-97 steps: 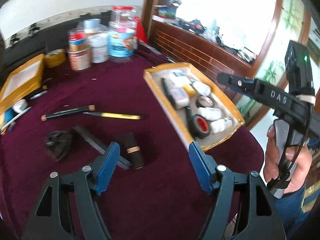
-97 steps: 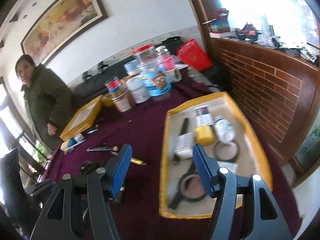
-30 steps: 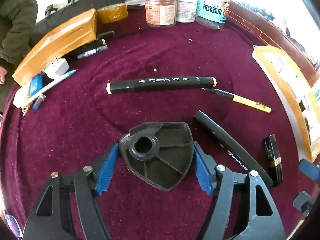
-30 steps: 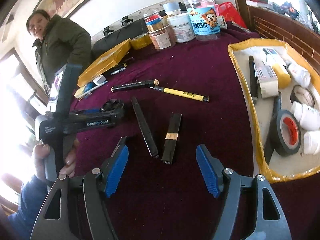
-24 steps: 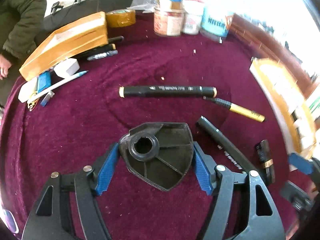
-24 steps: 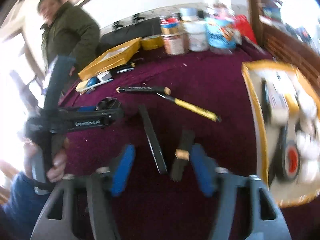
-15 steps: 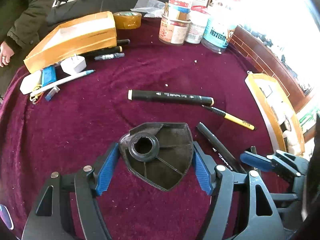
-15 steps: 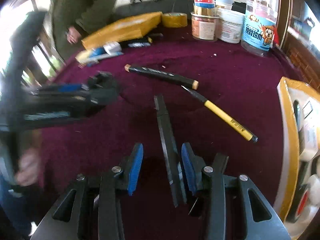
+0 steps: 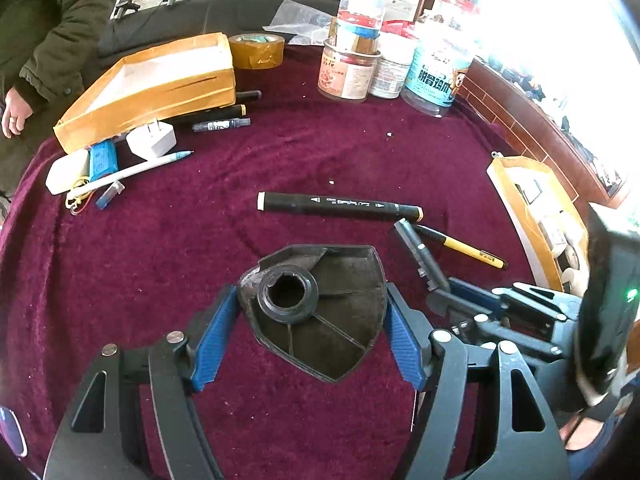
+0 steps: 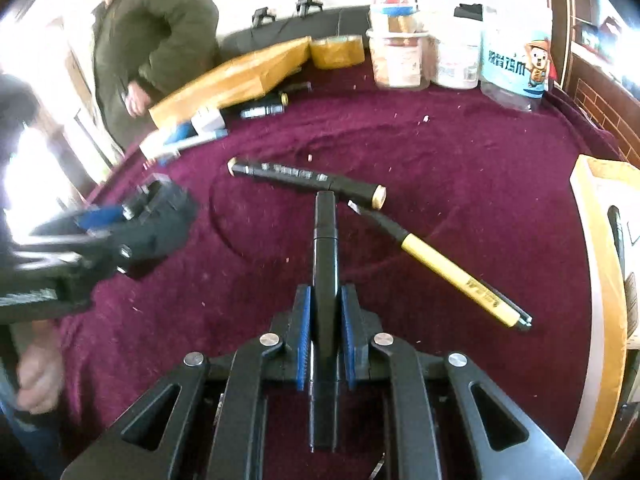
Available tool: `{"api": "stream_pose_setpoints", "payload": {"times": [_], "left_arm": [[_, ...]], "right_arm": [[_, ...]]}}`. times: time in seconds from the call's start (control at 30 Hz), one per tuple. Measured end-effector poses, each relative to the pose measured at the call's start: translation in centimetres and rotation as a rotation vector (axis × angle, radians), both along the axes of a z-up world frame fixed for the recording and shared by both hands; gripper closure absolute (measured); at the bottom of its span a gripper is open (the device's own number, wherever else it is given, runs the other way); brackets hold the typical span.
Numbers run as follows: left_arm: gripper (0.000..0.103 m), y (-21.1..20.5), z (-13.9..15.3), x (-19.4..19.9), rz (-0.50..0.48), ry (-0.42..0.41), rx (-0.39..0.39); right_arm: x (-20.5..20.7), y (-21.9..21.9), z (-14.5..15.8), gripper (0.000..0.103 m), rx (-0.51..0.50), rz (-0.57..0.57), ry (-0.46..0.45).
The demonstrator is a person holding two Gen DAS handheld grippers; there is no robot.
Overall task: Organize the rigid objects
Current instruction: 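Grasp the black plastic holder with the left tool while the right tool grasps the black marker, then carry the black holder and black marker over the tray with both tools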
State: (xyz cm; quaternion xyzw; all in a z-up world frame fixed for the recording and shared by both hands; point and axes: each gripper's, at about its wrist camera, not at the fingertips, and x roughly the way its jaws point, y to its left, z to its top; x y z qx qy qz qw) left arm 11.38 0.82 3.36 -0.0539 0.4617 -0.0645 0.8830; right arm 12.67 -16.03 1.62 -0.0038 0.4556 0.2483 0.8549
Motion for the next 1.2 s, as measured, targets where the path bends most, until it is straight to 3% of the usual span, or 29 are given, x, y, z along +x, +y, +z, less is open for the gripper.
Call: {"api": "stream_pose_setpoints", "payload": {"times": [0.17, 1.2], "left_arm": [[0.033, -0.9, -0.3, 0.0, -0.030, 0.008, 0.000], [0.033, -1.8, -0.3, -0.5, -0.050, -0.008, 0.003]], "right_arm": [[0.0, -0.9, 0.9, 0.091, 0.085, -0.004, -0.008], [0.1, -2.4, 1.2, 0.091, 0.144, -0.049, 0.000]]}}
